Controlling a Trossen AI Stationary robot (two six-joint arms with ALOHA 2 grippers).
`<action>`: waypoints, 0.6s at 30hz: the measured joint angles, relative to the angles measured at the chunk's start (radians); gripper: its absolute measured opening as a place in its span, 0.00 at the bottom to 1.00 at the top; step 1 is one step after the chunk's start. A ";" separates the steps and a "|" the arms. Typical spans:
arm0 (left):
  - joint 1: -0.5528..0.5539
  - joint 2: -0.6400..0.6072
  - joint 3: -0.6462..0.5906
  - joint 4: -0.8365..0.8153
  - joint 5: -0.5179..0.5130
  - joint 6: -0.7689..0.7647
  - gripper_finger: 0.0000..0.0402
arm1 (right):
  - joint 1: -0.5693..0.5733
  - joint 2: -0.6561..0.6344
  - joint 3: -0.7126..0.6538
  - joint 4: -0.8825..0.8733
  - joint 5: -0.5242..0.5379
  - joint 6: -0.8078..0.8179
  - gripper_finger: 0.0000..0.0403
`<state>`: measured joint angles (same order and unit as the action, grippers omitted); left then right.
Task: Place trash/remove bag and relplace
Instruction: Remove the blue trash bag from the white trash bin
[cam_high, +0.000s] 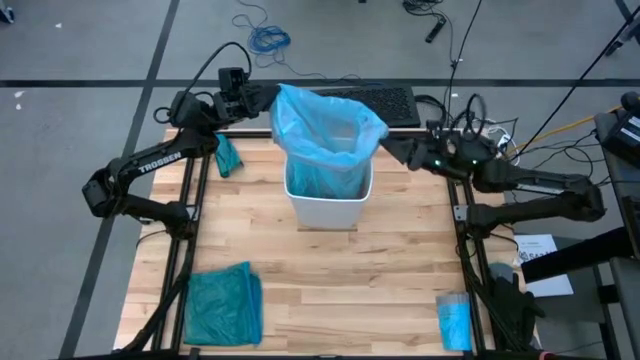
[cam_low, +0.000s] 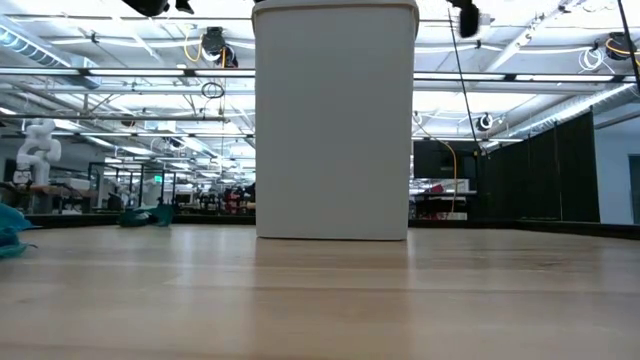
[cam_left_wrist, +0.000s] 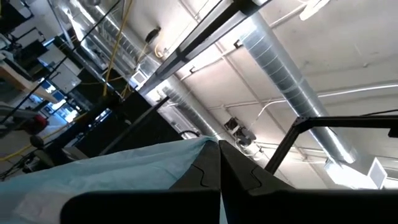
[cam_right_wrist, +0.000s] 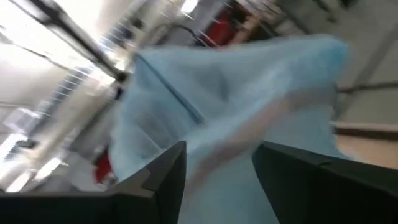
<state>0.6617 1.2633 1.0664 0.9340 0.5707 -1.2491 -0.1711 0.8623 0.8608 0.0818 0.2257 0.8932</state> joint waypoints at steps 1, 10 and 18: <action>0.000 0.000 0.000 0.000 0.000 0.000 0.00 | 0.019 -0.016 0.000 -0.029 0.028 0.001 0.43; 0.000 0.000 0.000 0.024 -0.023 0.000 0.00 | 0.262 0.048 -0.044 0.127 0.198 0.094 0.42; 0.000 0.000 0.000 0.031 -0.059 0.018 0.00 | 0.436 0.320 -0.277 1.002 0.507 0.030 0.42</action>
<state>0.6618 1.2629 1.0664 0.9650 0.5117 -1.2316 0.2646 1.1826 0.5839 1.0835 0.7329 0.9234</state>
